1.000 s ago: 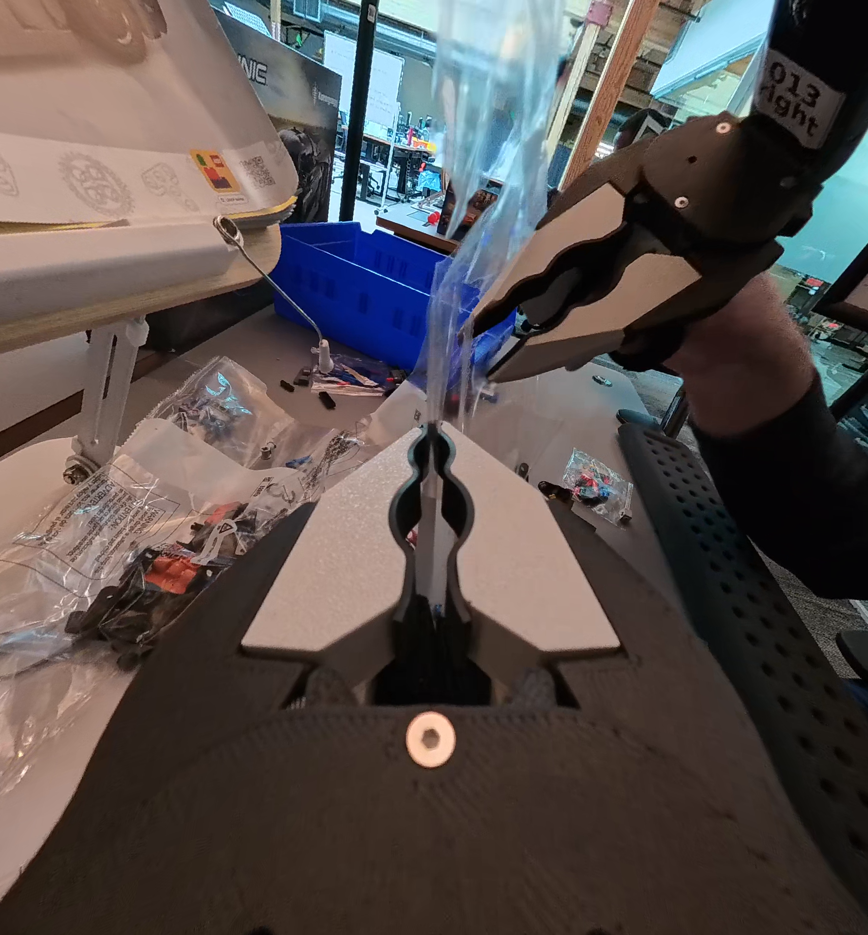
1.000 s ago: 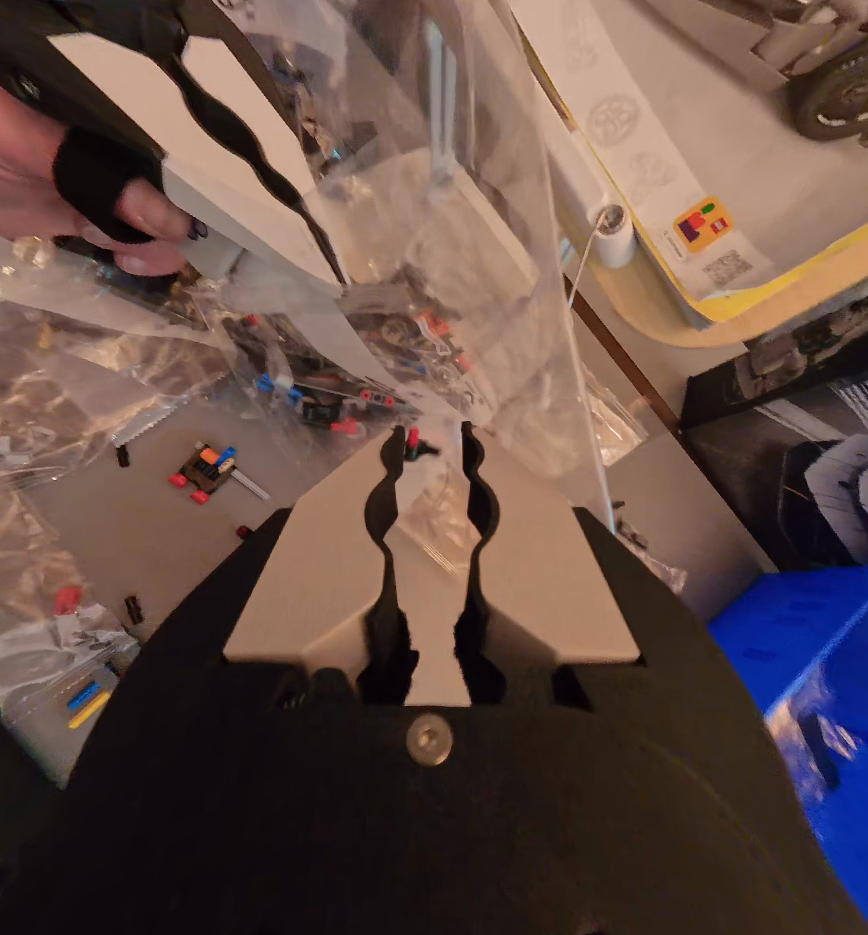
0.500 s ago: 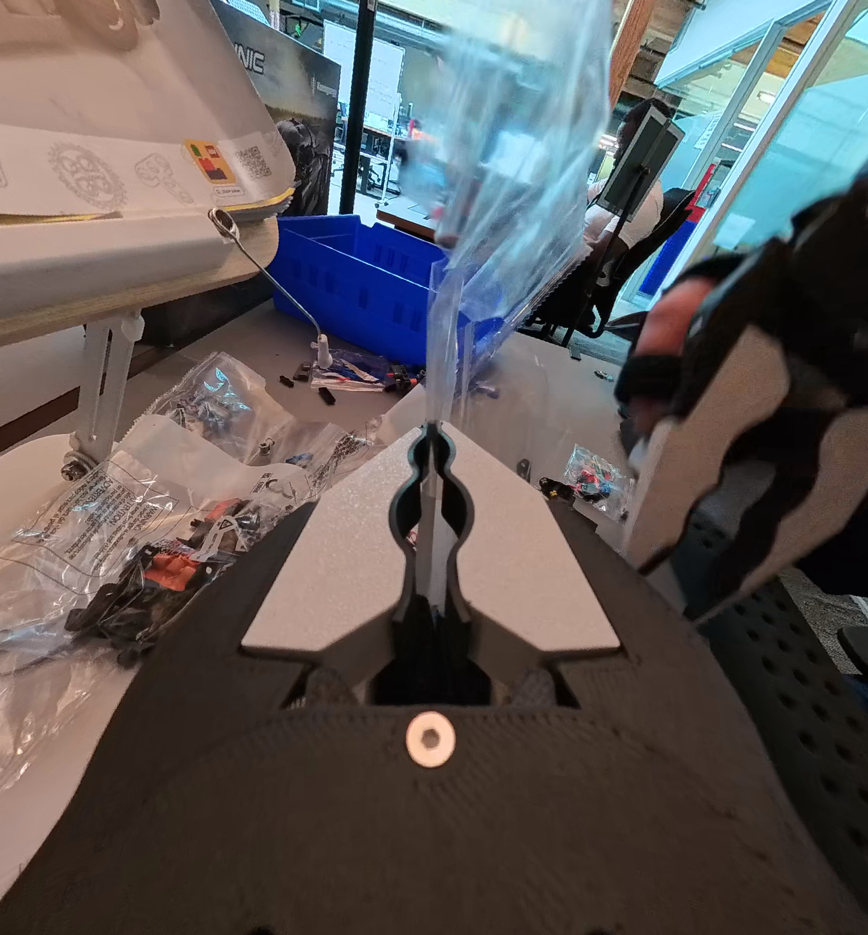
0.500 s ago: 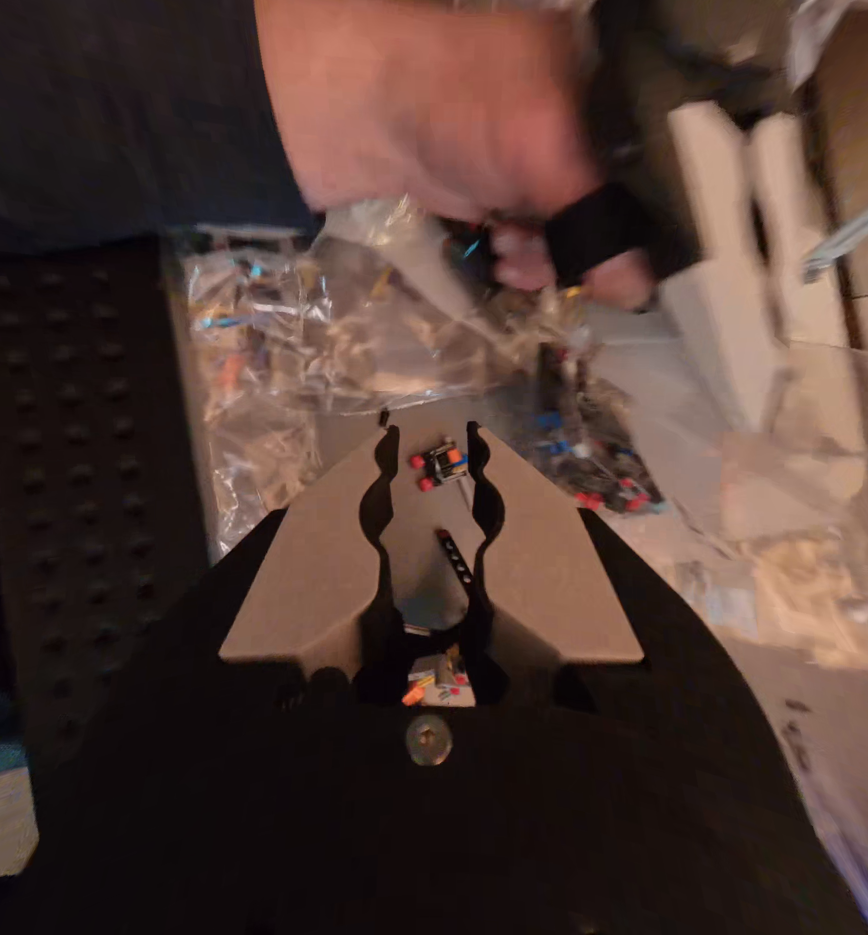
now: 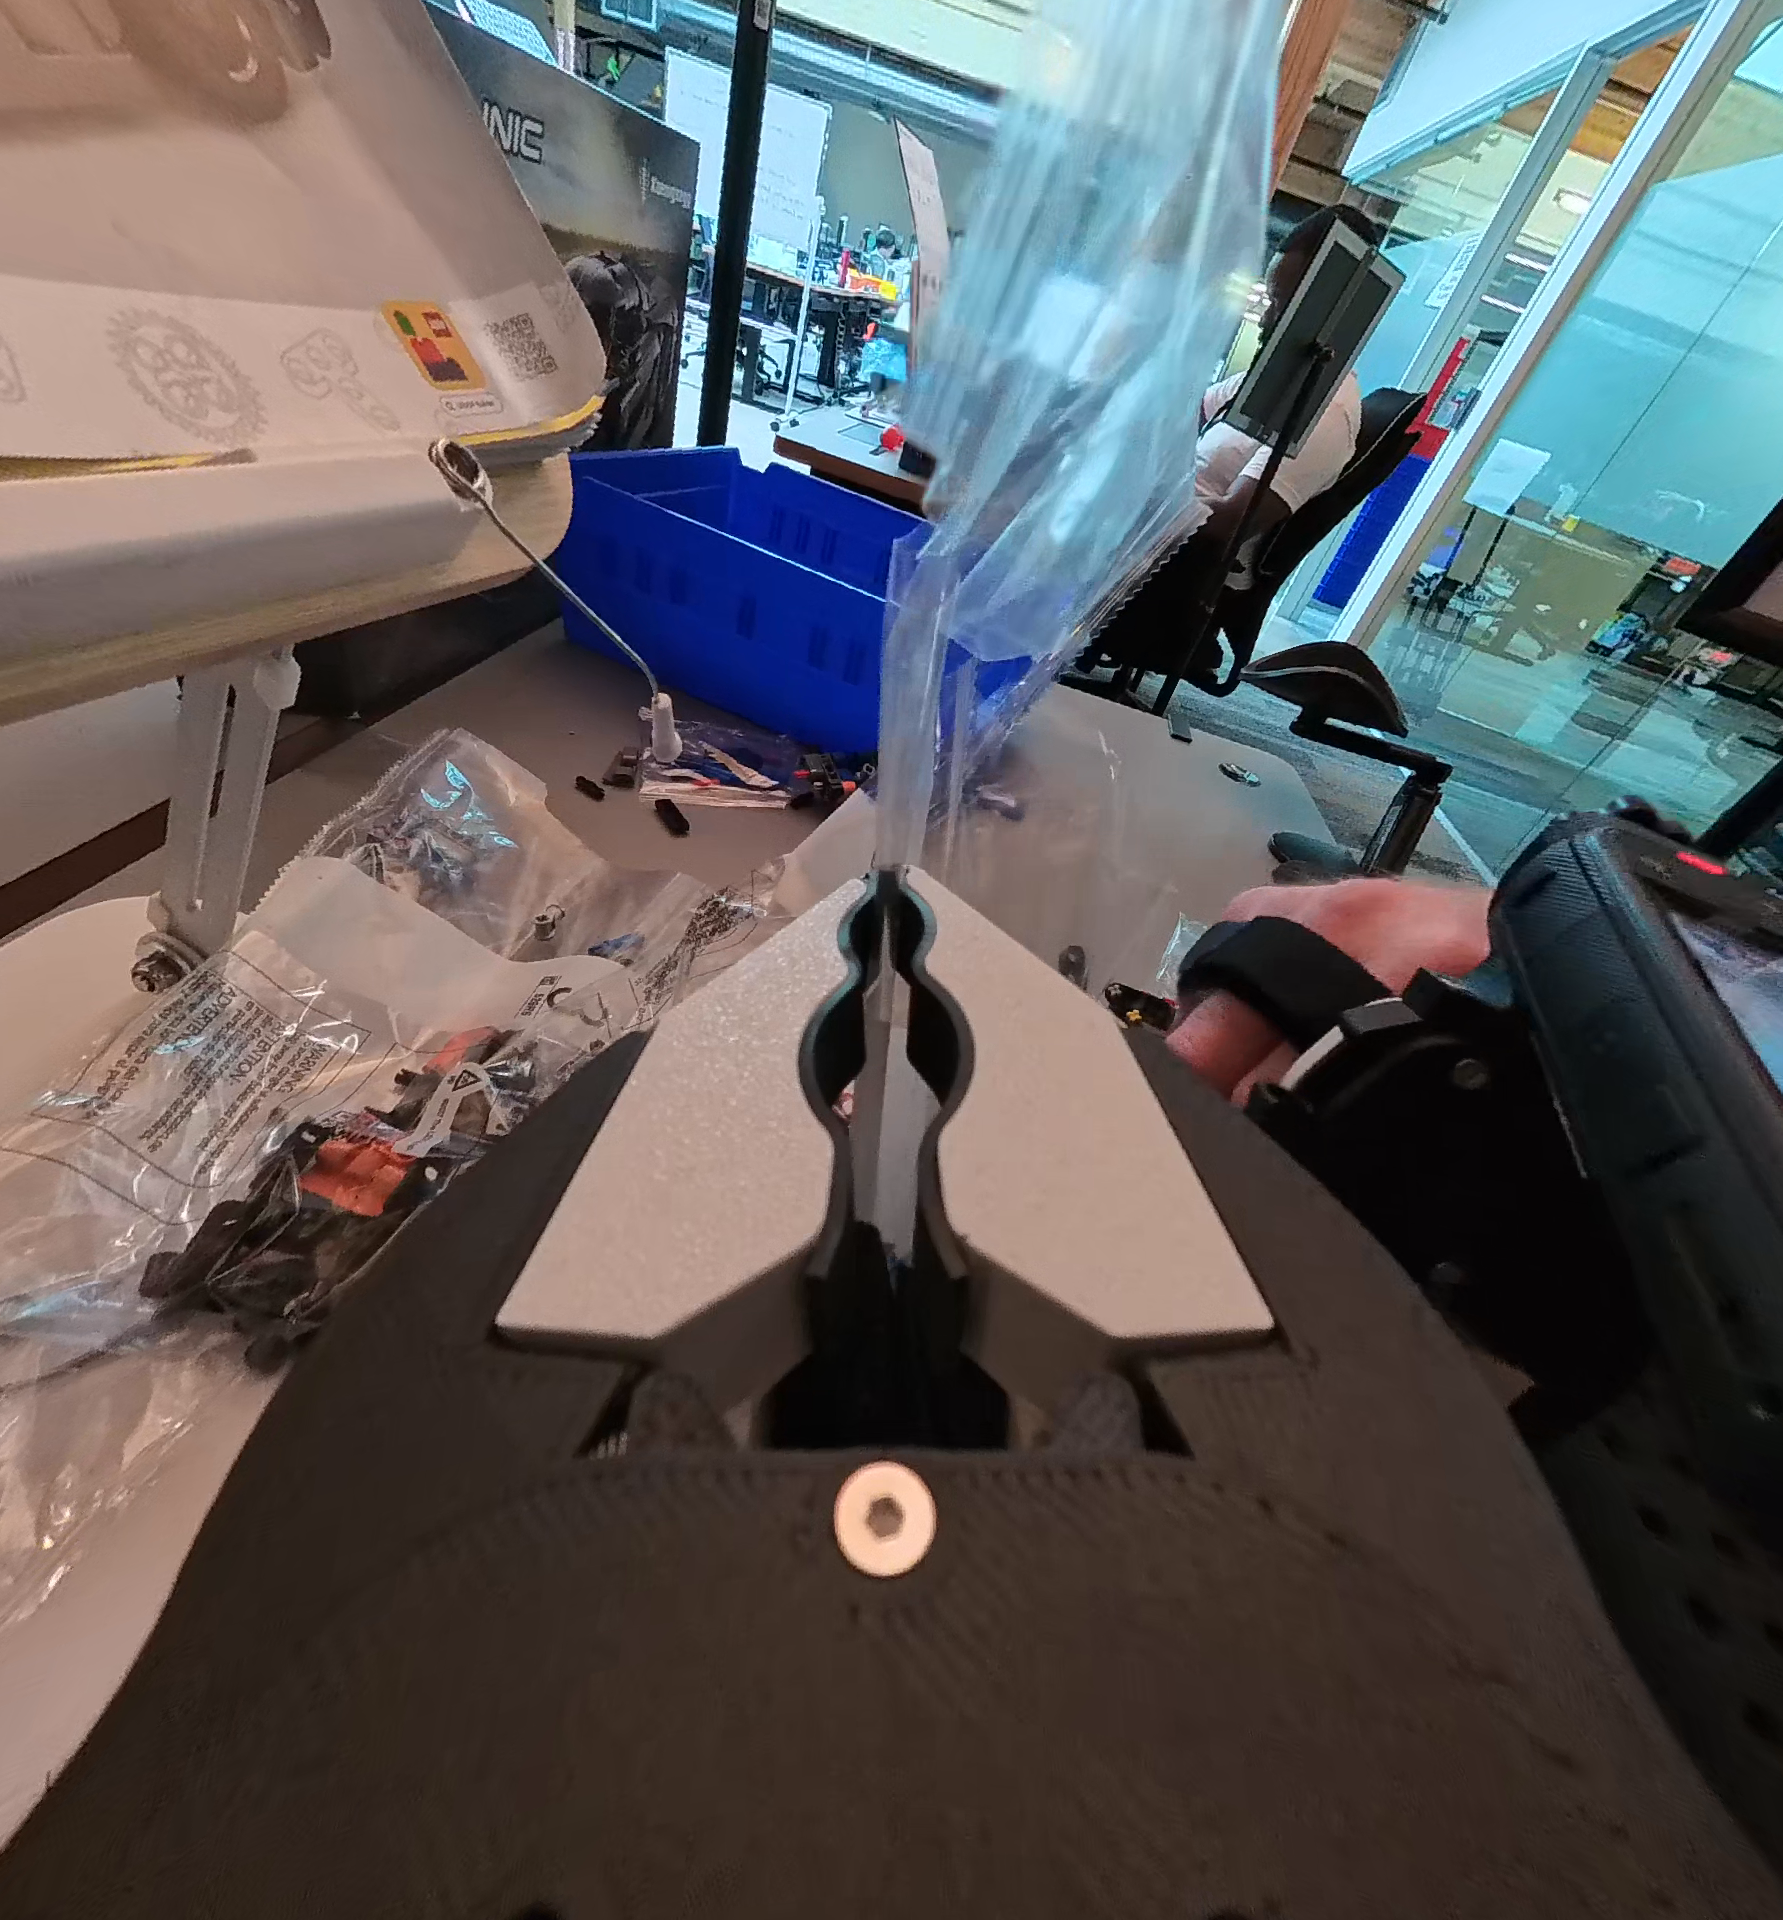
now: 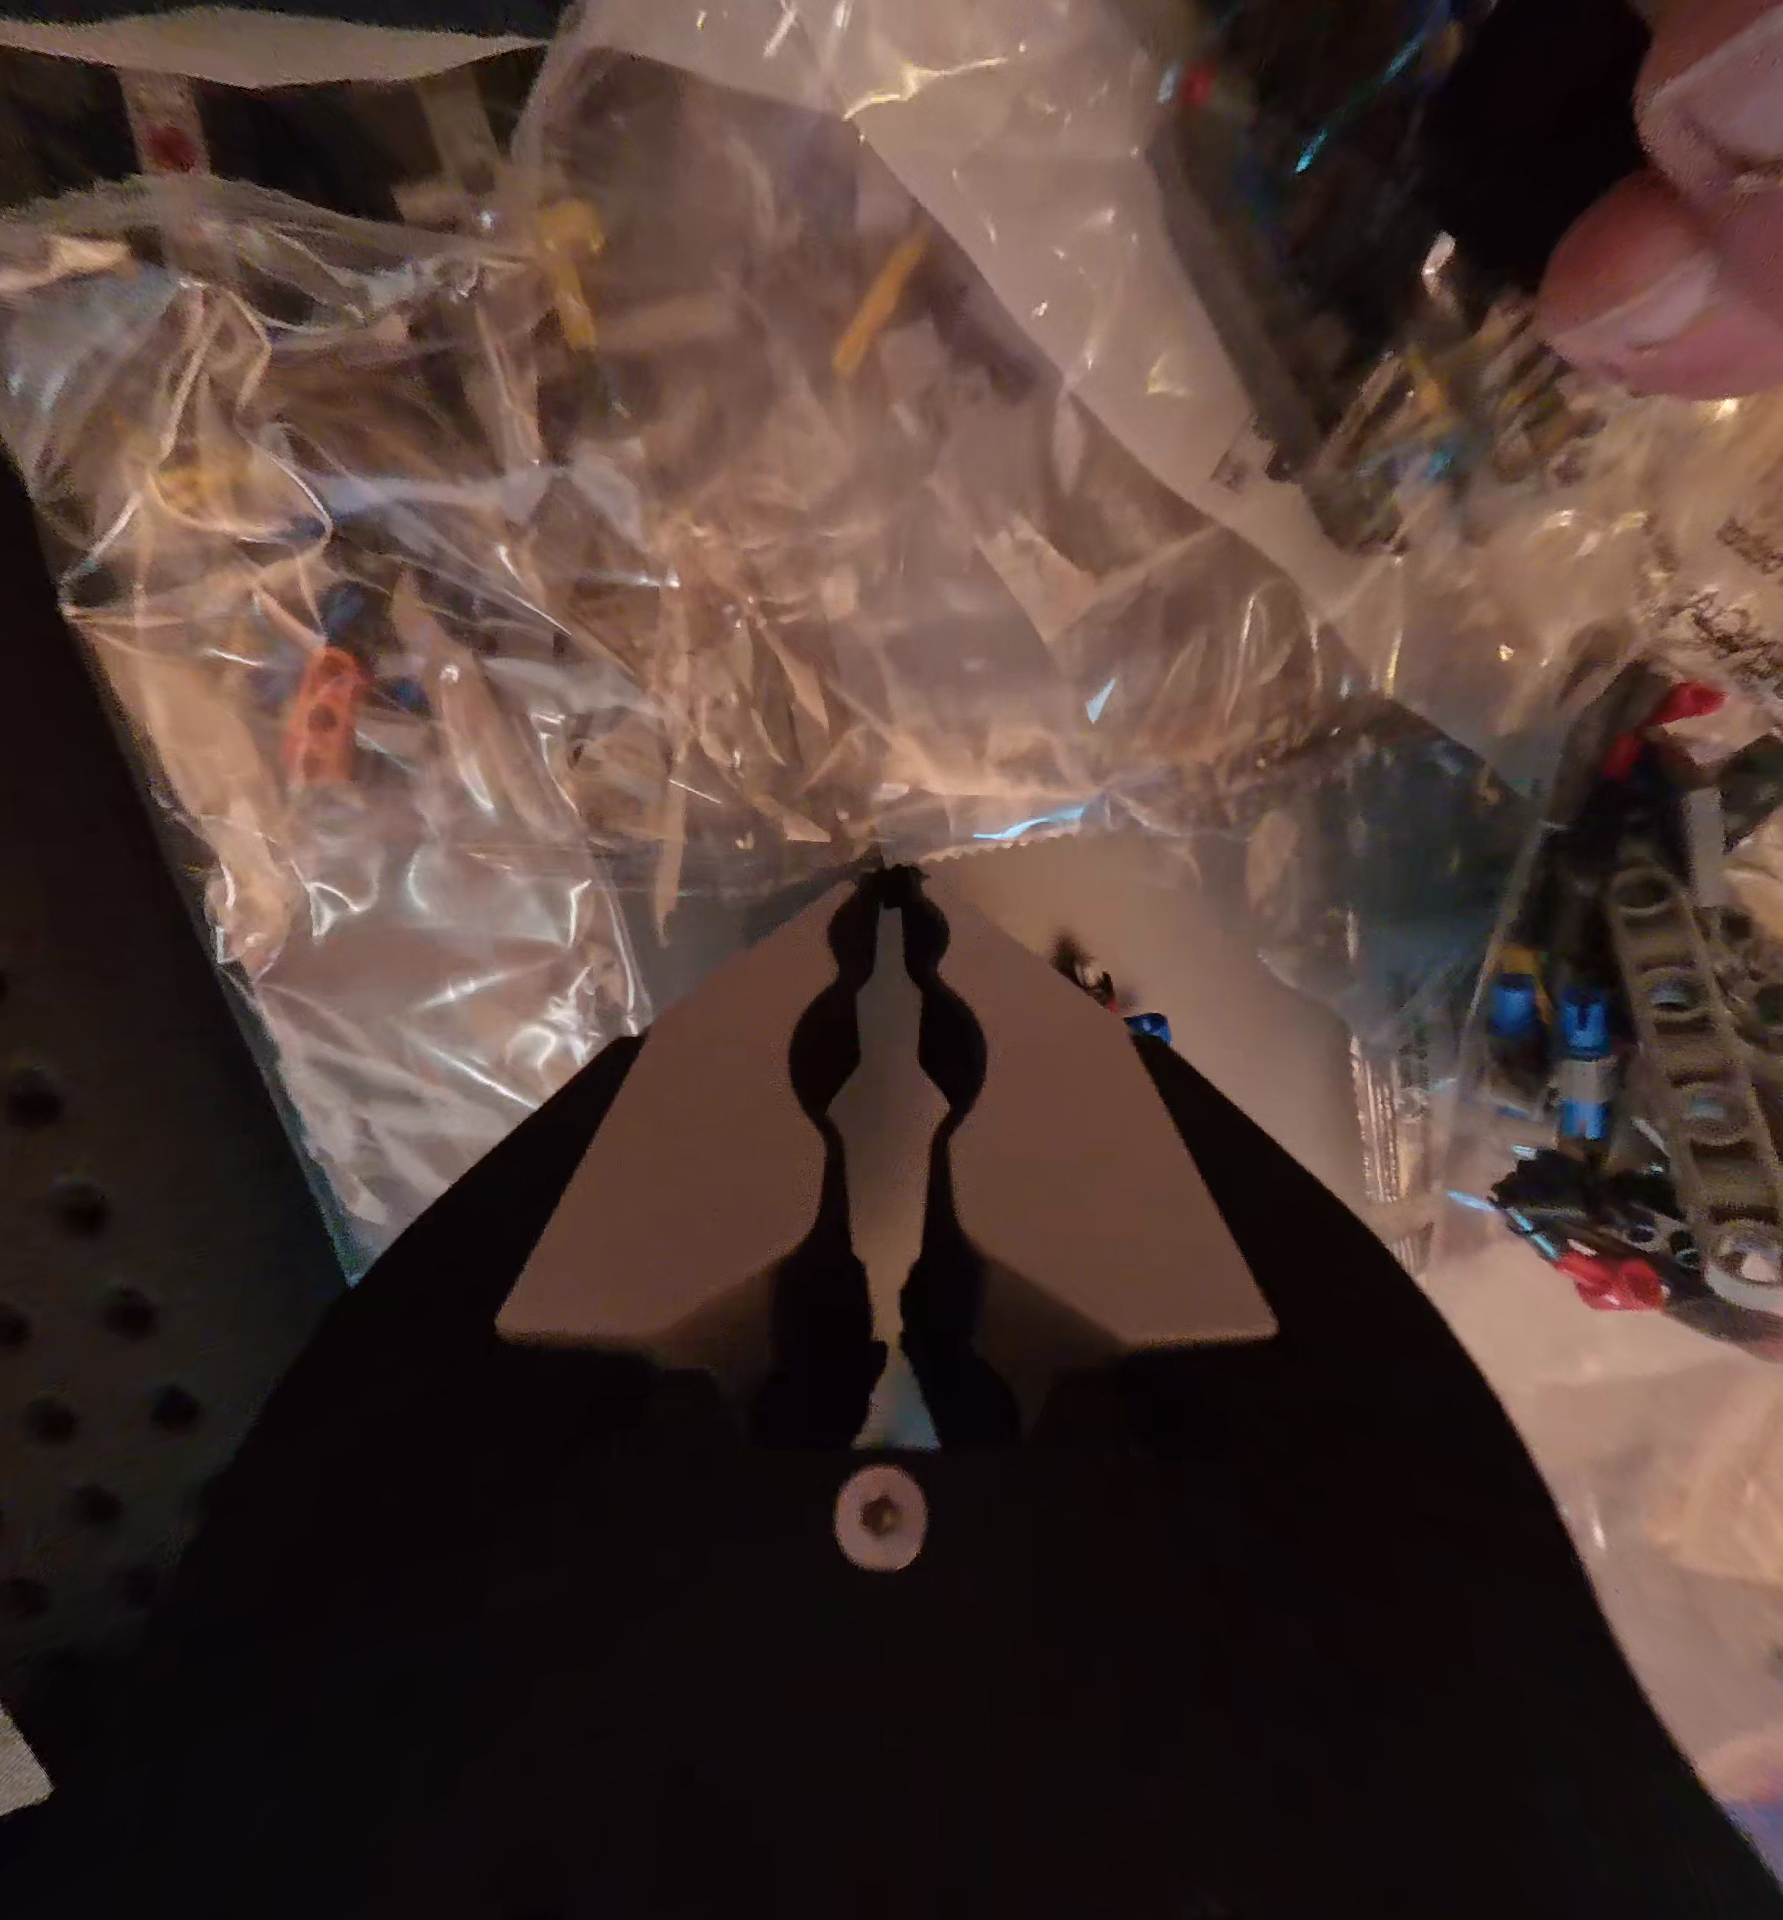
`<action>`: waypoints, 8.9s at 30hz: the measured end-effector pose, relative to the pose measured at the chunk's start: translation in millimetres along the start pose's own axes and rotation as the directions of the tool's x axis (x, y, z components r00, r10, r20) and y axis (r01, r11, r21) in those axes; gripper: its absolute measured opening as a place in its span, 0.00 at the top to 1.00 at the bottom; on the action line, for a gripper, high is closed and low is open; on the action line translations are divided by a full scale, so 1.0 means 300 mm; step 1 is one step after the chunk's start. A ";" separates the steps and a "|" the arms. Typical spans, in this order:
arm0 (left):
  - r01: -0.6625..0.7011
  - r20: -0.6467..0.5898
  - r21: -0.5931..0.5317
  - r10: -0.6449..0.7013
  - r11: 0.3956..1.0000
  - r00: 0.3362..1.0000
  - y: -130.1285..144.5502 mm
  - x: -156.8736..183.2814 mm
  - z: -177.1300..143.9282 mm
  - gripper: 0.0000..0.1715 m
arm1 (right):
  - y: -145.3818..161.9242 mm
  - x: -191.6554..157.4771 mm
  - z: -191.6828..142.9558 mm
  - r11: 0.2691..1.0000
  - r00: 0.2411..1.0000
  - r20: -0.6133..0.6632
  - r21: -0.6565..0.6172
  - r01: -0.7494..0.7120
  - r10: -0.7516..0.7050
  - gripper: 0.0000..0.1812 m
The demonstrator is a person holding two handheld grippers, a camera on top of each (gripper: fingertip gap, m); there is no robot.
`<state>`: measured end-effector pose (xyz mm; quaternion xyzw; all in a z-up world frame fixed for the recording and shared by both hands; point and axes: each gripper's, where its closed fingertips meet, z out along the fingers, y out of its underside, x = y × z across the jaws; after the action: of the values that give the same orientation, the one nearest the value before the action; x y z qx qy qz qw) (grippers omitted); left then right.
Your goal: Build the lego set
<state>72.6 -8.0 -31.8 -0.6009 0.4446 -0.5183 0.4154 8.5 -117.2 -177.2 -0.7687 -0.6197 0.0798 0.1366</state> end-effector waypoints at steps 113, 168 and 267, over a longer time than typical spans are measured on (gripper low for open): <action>0.008 -0.003 -0.011 -0.008 1.000 1.000 0.009 -0.004 -0.005 1.00 | 0.149 -0.167 -0.157 0.980 0.994 0.029 0.168 -0.111 0.108 1.00; 0.004 -0.003 -0.017 -0.004 1.000 1.000 0.012 0.002 0.001 1.00 | 0.220 -0.223 -0.165 0.993 0.997 0.029 0.093 -0.074 0.071 0.88; 0.005 -0.011 -0.014 -0.005 1.000 1.000 0.010 0.006 0.003 1.00 | 0.223 0.415 -0.469 0.878 0.817 -0.415 0.429 -0.212 0.400 0.88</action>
<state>73.4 -10.4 -34.3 -0.6020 0.4491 -0.5196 0.4073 139.2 -24.7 -58.6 -0.8152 -0.4044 0.0161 0.4144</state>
